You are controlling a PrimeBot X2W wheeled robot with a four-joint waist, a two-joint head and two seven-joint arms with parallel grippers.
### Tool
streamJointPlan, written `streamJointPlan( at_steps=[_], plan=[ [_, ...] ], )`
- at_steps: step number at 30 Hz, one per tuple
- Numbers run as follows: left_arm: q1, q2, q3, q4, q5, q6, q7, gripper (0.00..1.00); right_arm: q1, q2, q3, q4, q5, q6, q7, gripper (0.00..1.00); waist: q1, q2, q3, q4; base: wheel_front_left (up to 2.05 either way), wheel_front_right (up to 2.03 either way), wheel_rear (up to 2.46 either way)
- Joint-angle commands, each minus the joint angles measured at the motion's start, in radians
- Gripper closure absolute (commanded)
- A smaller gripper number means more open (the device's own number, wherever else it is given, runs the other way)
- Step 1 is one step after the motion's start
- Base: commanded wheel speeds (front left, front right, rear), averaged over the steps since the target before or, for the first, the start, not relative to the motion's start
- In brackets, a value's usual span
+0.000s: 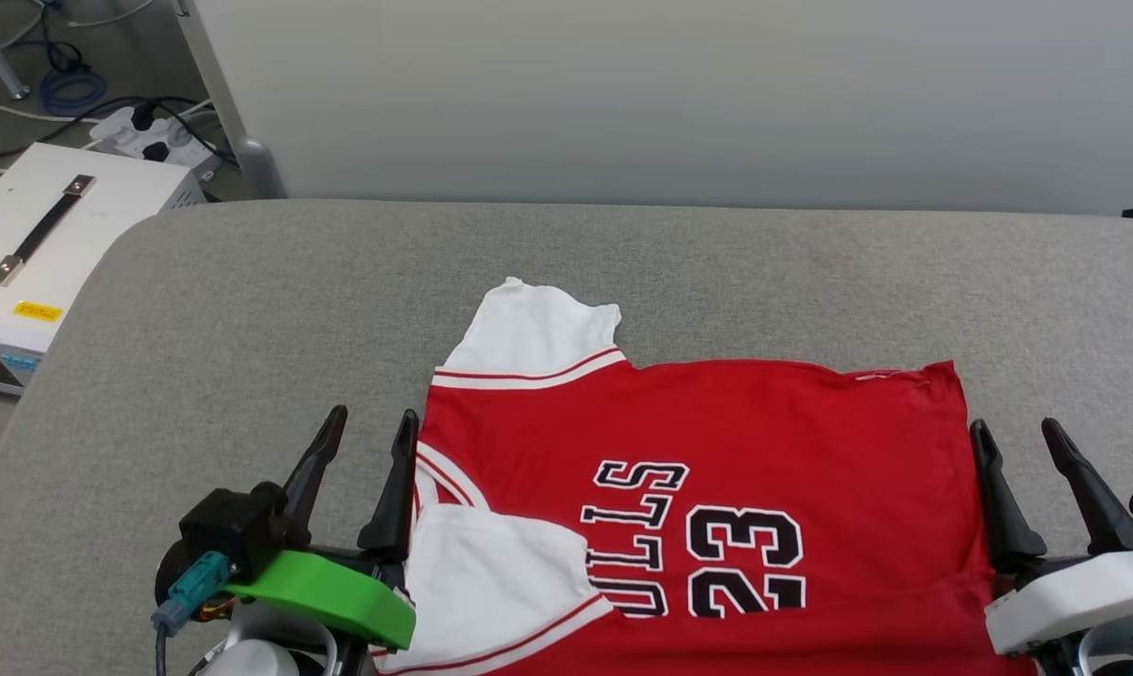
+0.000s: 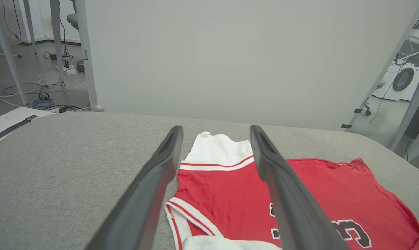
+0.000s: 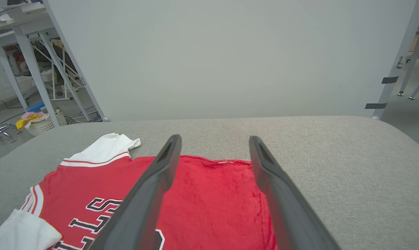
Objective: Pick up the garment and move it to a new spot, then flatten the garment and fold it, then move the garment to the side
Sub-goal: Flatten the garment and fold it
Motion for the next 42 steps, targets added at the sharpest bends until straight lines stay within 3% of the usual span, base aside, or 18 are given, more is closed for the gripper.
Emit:
streamJointPlan(
  at_steps=[1,6,11,16,21,27,32,36,42],
  plan=[
    [0.012,-0.017,0.019,0.000,0.022,-0.015,-0.006,0.00,-0.008,0.005,0.002,0.004,-0.002,-0.001,-0.016,0.00,0.0000,0.0000,0.017,-0.013,0.00,0.00,0.00],
    [0.000,-0.055,0.073,0.005,0.075,-0.068,-0.006,0.00,-0.041,0.015,0.026,0.012,-0.005,-0.001,-0.040,0.00,0.0000,0.0000,0.061,-0.042,0.00,0.00,0.00],
    [-0.097,-0.034,0.079,0.052,0.102,-0.122,0.009,0.00,-0.083,0.012,0.051,0.004,-0.006,-0.001,-0.051,0.00,0.0000,0.0000,0.138,-0.080,0.00,0.00,0.00],
    [-0.290,0.015,0.067,0.124,0.102,-0.162,0.146,0.00,-0.131,0.019,0.074,-0.006,-0.013,-0.001,-0.055,0.00,0.0000,0.0000,0.224,-0.121,0.00,0.00,0.00],
    [-0.519,0.058,0.017,0.245,0.057,-0.208,0.362,0.00,-0.182,0.029,0.106,-0.007,-0.014,-0.001,-0.067,0.00,0.0000,0.0000,0.310,-0.163,0.00,0.00,0.00],
    [-0.756,0.105,-0.073,0.400,0.001,-0.223,0.613,0.00,-0.240,0.041,0.146,-0.009,-0.010,-0.001,-0.088,0.00,0.0000,0.0000,0.396,-0.211,0.00,0.00,0.00],
    [-0.895,0.160,-0.190,0.474,-0.072,-0.225,0.757,0.00,-0.277,0.047,0.169,0.000,-0.012,-0.001,-0.108,0.00,0.0000,0.0000,0.450,-0.246,0.00,0.00,0.00],
    [-0.969,0.185,-0.235,0.553,-0.122,-0.225,0.819,0.00,-0.290,0.049,0.184,0.014,-0.009,-0.001,-0.124,0.00,0.0000,0.0000,0.477,-0.261,0.00,0.00,0.00],
    [-1.027,0.199,-0.269,0.684,-0.156,-0.225,0.827,0.00,-0.307,0.049,0.205,0.030,-0.002,-0.001,-0.136,0.00,0.0000,0.0000,0.502,-0.278,0.00,0.00,0.00]
  ],
)
